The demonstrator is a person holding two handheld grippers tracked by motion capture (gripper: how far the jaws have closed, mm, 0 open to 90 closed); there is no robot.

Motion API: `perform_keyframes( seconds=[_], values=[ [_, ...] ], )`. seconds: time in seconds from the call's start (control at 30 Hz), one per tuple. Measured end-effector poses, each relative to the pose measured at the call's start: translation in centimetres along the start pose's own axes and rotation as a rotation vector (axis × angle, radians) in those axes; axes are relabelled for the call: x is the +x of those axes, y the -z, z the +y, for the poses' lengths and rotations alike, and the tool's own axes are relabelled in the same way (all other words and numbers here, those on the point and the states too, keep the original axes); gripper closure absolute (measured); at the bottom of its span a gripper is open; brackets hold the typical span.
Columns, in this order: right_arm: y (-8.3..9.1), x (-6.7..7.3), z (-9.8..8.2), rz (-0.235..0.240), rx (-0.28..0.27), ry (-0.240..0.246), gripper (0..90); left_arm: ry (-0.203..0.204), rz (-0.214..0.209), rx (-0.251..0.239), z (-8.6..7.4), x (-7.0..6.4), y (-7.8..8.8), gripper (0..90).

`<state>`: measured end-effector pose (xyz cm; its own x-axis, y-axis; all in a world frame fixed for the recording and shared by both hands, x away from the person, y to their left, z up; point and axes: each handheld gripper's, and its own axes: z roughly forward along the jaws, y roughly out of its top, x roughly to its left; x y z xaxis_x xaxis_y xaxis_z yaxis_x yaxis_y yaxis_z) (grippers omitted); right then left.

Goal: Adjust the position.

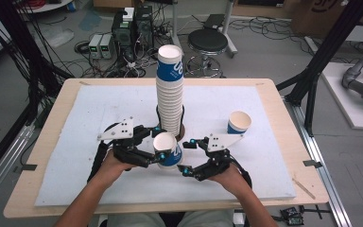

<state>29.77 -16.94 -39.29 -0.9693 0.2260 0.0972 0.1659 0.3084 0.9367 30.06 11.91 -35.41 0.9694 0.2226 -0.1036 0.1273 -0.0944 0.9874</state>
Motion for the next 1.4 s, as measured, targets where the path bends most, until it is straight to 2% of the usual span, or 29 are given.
perform_keyframes(
  seconds=[0.07,0.13,0.17,0.2,0.27,0.33,0.4,0.77,0.83,0.93,1.07,1.17,1.2,1.23,1.27,1.3,1.37,1.4],
  values=[
    [-0.1,0.0,0.0,-0.009,-0.006,0.006,20.6,-0.004,-0.007,0.001,0.1,-0.2,-0.2,30.9],
    [-0.1,0.1,0.0,0.016,-0.003,-0.008,20.6,-0.009,-0.019,0.004,0.2,-0.3,-0.5,30.9],
    [-0.2,0.1,0.0,0.005,-0.012,0.0,20.6,-0.007,-0.022,0.003,0.3,-0.3,-0.5,30.9],
    [-0.2,0.2,0.0,0.031,-0.008,-0.007,20.6,-0.005,-0.027,0.001,0.3,-0.3,-0.6,30.9],
    [-0.2,0.2,0.0,0.01,-0.02,0.016,20.6,-0.006,-0.032,0.001,0.3,-0.3,-0.8,30.9],
    [-0.3,0.3,-0.1,0.034,-0.013,0.005,20.6,-0.009,-0.044,0.003,0.4,-0.4,-0.9,31.0],
    [-0.3,0.3,-0.2,0.034,-0.015,0.005,20.5,-0.008,-0.054,0.001,0.4,-0.5,-0.9,31.0],
    [-0.3,0.5,-0.1,0.06,-0.036,0.008,19.3,-0.015,-0.093,-0.032,0.4,-0.7,-1.2,31.1],
    [-0.2,0.6,-0.1,0.069,-0.032,0.019,22.5,-0.01,-0.101,-0.039,0.4,-0.8,-1.1,31.2],
    [-0.1,0.7,0.0,0.06,-0.022,0.045,26.8,-0.016,-0.097,-0.036,0.4,-0.8,-1.1,31.5],
    [0.1,0.7,0.0,0.057,-0.007,0.051,31.3,-0.018,-0.096,-0.033,0.2,-0.8,-1.1,31.8],
    [0.1,0.7,0.1,0.057,0.022,0.058,33.0,-0.02,-0.091,-0.009,0.0,-0.7,-1.1,31.4],
    [0.0,0.7,0.1,0.052,0.033,0.06,33.1,-0.024,-0.077,-0.001,0.0,-0.7,-1.0,30.8],
    [0.0,0.6,0.2,0.054,0.046,0.058,33.2,-0.024,-0.045,0.011,0.0,-0.8,-1.0,26.7],
    [0.0,0.6,0.2,0.057,0.054,0.057,33.4,-0.005,-0.032,0.025,0.1,-0.7,-1.0,18.1],
    [0.0,0.6,0.3,0.069,0.066,0.049,33.7,0.008,-0.023,0.035,0.1,-0.6,-0.9,13.9],
    [0.2,0.5,0.4,0.047,0.09,0.063,33.8,0.004,-0.02,0.055,0.2,-0.5,-0.5,14.0],
    [0.3,0.5,0.5,0.05,0.1,0.063,33.8,0.005,-0.024,0.062,0.3,-0.5,-0.3,14.0]
  ],
)
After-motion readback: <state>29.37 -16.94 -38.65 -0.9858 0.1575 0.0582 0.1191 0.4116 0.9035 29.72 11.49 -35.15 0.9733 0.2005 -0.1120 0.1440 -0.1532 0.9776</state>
